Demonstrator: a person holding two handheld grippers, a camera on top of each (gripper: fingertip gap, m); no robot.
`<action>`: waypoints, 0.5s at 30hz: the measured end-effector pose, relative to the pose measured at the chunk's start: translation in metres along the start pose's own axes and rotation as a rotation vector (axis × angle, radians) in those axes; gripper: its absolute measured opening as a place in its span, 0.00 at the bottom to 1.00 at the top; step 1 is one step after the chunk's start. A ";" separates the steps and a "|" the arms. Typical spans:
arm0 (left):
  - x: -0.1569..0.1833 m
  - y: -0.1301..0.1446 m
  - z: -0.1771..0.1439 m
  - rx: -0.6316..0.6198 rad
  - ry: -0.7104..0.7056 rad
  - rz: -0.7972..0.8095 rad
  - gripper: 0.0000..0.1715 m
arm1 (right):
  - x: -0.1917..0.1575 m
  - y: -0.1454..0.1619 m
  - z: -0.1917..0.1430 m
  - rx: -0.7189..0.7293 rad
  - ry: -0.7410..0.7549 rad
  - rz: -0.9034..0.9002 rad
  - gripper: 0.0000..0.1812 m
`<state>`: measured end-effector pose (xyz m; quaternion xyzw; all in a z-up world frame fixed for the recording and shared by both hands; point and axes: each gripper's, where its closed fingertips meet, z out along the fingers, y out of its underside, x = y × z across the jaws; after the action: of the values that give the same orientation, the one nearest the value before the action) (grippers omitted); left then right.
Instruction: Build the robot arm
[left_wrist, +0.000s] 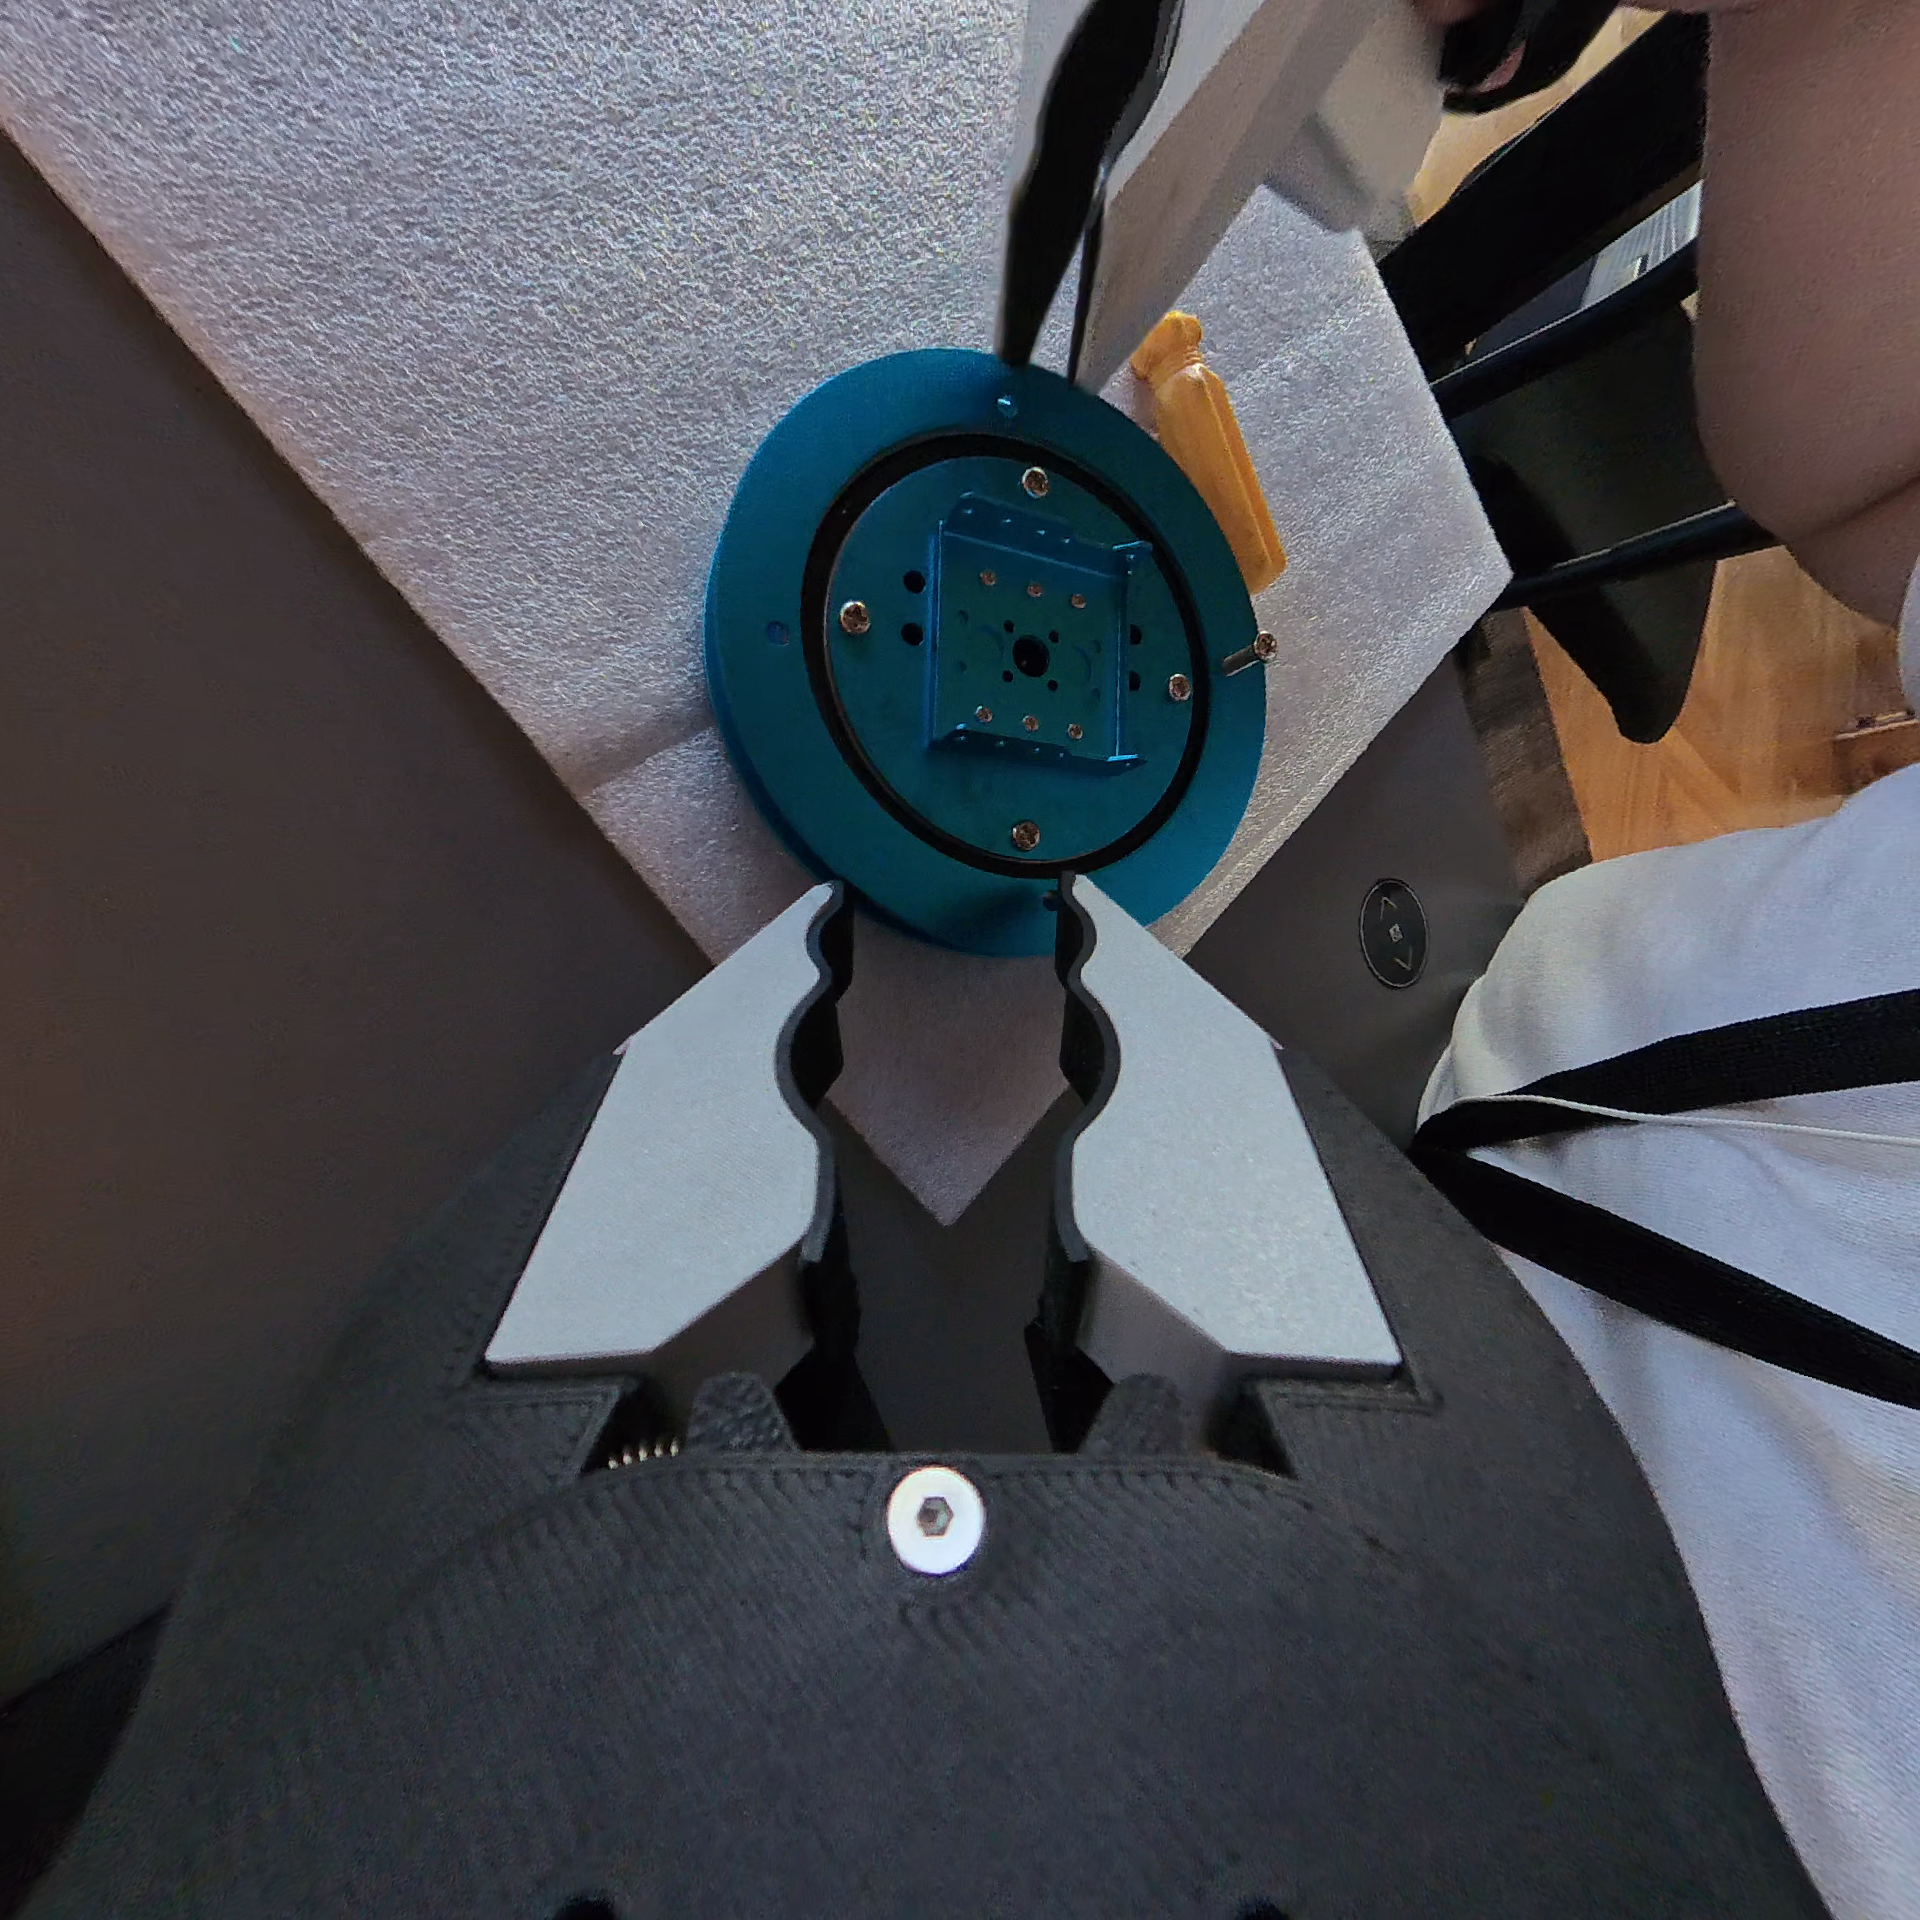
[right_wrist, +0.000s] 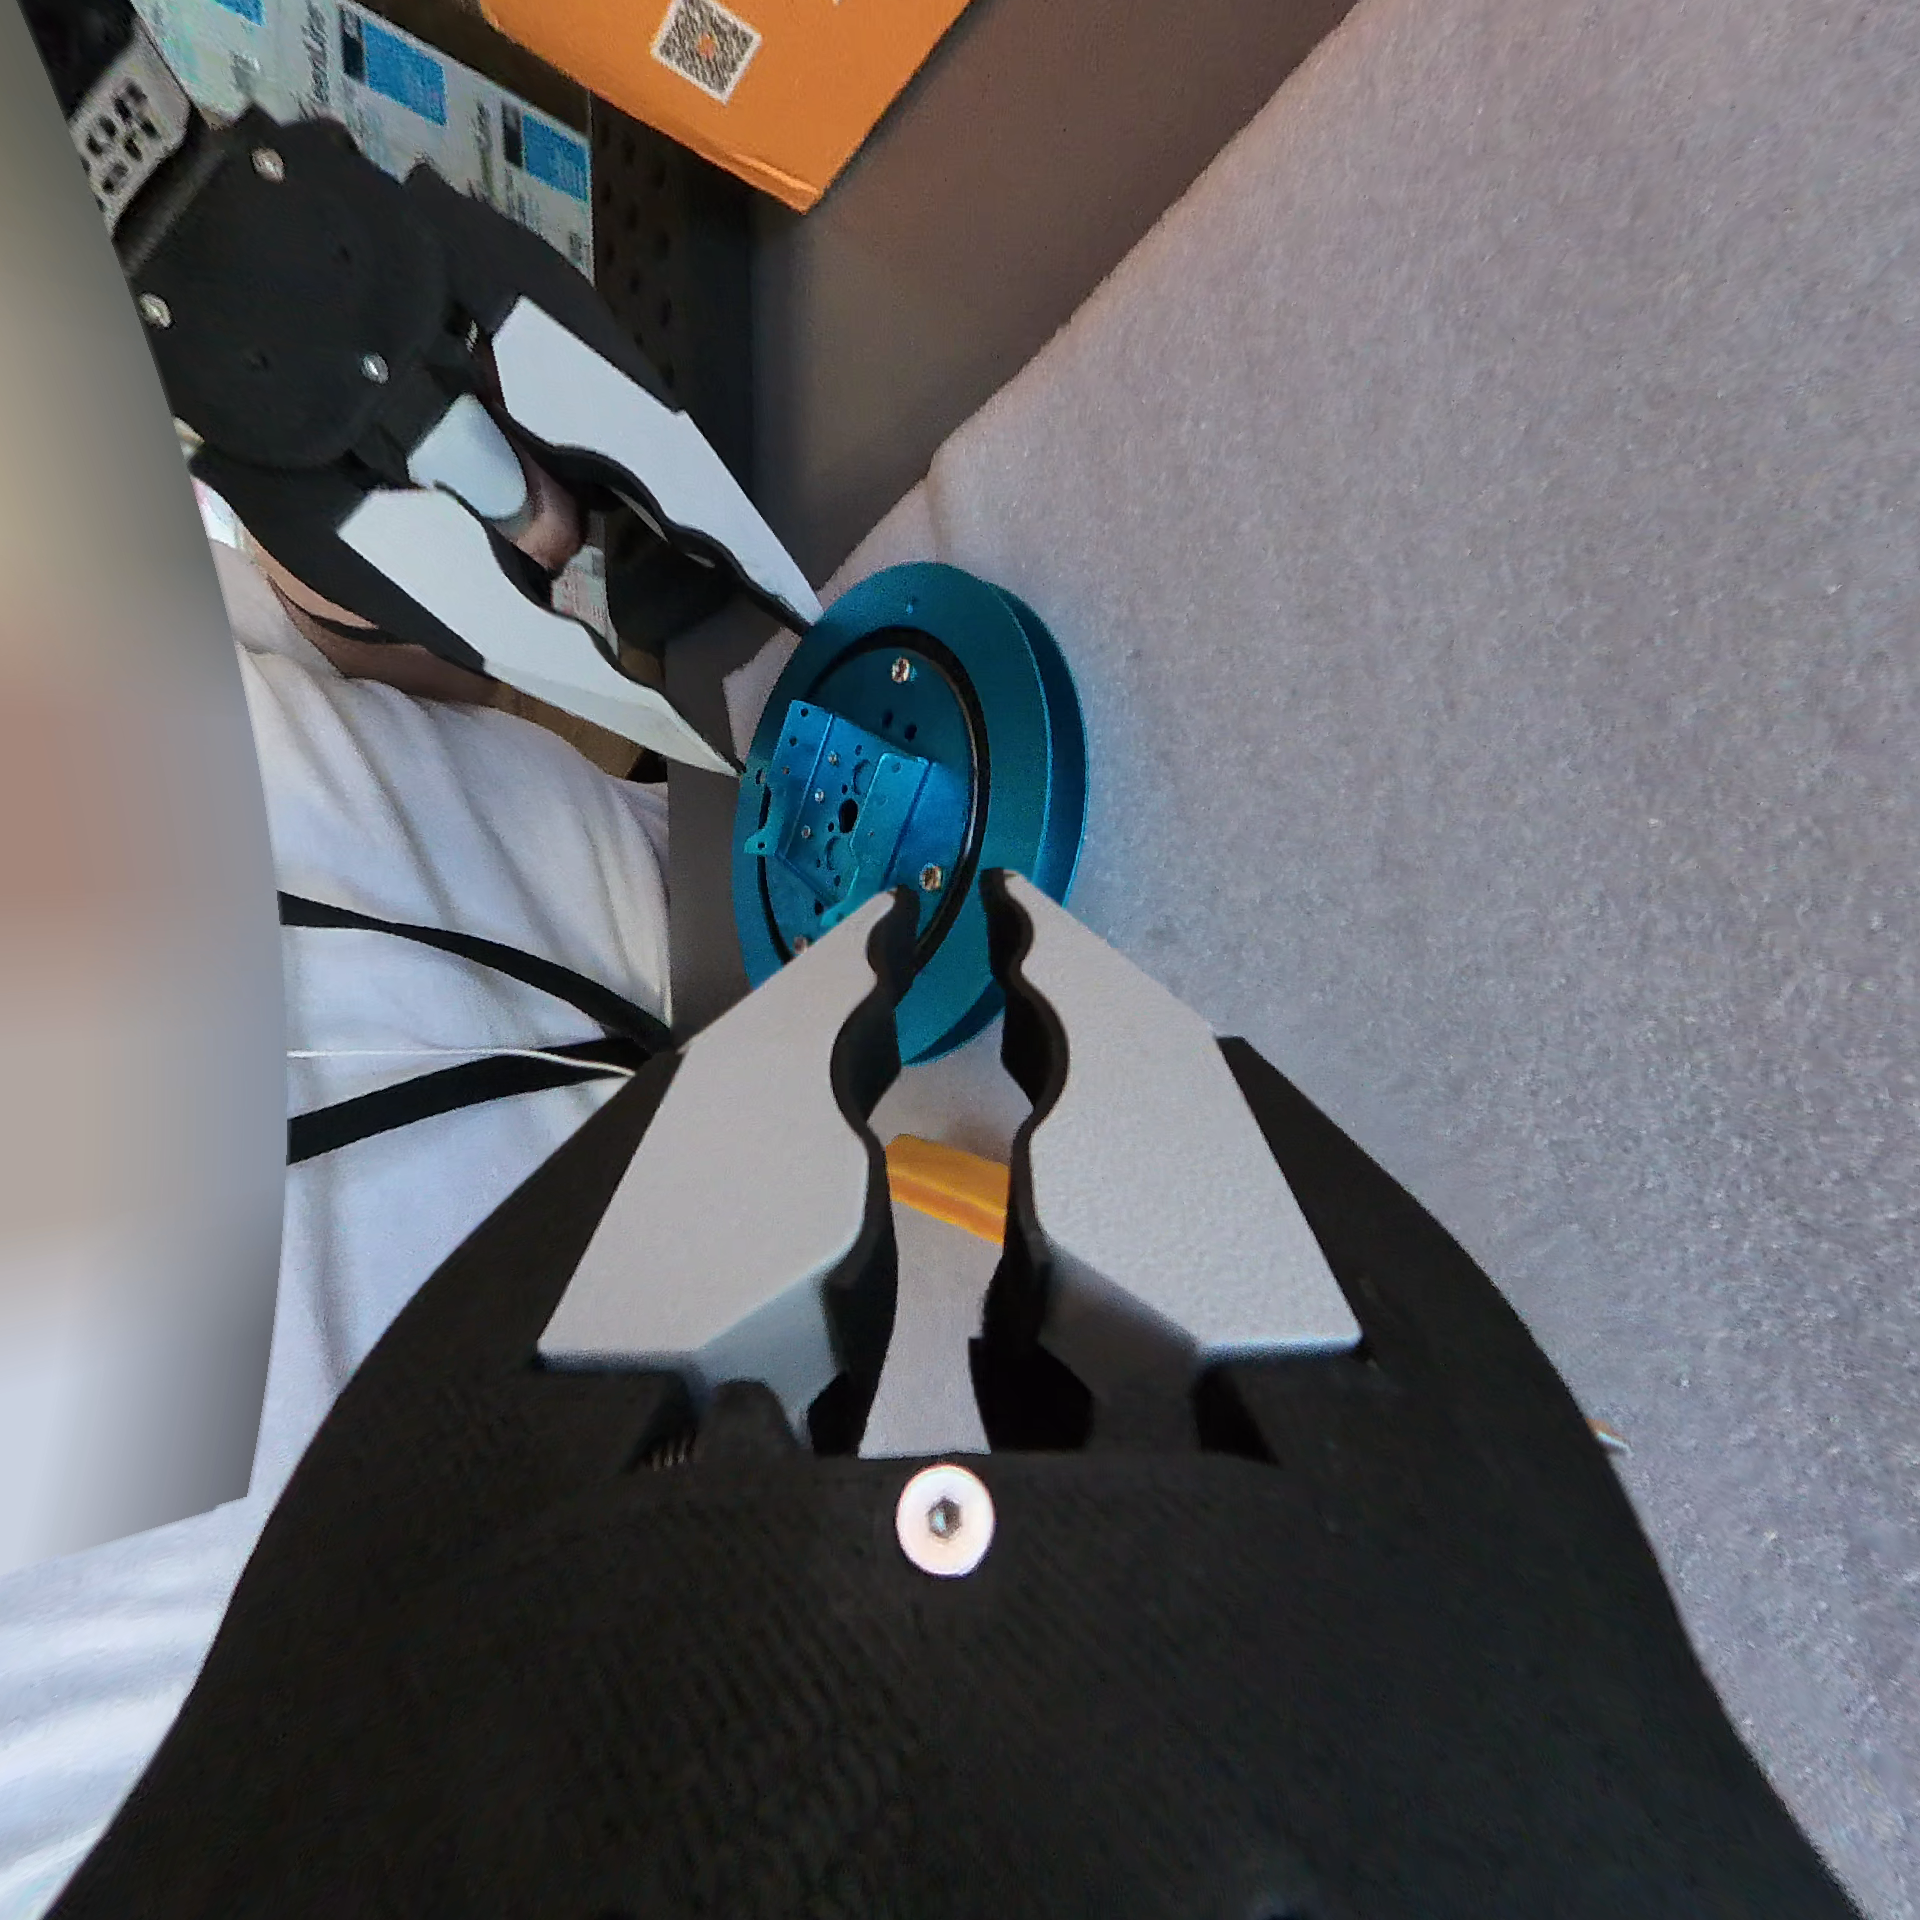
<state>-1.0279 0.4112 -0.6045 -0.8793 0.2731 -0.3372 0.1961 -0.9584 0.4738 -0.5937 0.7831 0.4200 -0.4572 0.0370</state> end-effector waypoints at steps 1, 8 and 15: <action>0.000 0.000 0.000 0.004 0.009 -0.004 0.22 | 0.000 0.004 0.002 -0.019 -0.002 0.004 0.04; 0.000 0.002 -0.002 0.010 0.051 -0.014 0.21 | -0.004 0.003 0.003 0.000 -0.026 0.001 0.02; -0.006 -0.003 -0.006 0.036 0.024 0.034 0.20 | 0.007 -0.022 -0.009 0.167 -0.037 -0.006 0.02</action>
<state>-1.0349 0.4165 -0.6014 -0.8669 0.2841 -0.3491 0.2145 -0.9660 0.4963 -0.5862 0.7737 0.3817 -0.5051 -0.0222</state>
